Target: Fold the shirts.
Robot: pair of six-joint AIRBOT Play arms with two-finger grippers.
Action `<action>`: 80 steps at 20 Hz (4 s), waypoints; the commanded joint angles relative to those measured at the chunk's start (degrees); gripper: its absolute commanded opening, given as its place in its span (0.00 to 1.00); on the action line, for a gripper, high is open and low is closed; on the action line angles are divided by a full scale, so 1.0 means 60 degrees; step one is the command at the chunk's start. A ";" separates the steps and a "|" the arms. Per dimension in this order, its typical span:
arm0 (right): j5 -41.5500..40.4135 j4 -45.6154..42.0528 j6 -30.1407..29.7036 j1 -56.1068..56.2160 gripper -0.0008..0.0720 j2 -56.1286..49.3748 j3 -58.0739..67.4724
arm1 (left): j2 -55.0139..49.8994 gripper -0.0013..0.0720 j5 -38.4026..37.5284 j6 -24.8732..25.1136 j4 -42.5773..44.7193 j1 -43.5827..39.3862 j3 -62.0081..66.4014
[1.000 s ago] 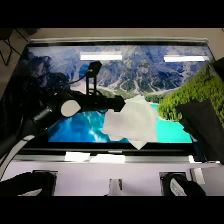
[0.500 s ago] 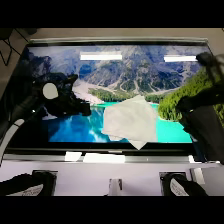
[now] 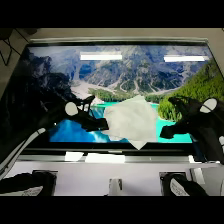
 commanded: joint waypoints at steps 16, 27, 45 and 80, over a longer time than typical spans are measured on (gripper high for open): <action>-0.3581 0.1810 0.1002 0.0007 0.93 -0.0011 -0.2335 | -0.0117 0.06 0.0820 0.0841 -0.0291 -0.0157 -0.0066; -0.3326 0.2550 0.0714 0.0007 0.78 -0.1330 -0.2331 | -0.0091 0.06 0.0816 0.0838 -0.0295 -0.0157 -0.0066; -0.4707 0.3523 -0.0688 0.0007 0.04 0.3978 0.8200 | 0.3515 0.06 0.2987 0.1490 -0.0761 0.1388 0.8575; -0.0044 0.1016 0.0131 0.0007 0.04 -0.0357 0.4422 | 0.2157 1.00 -0.4455 0.0073 0.2379 0.2779 -0.1632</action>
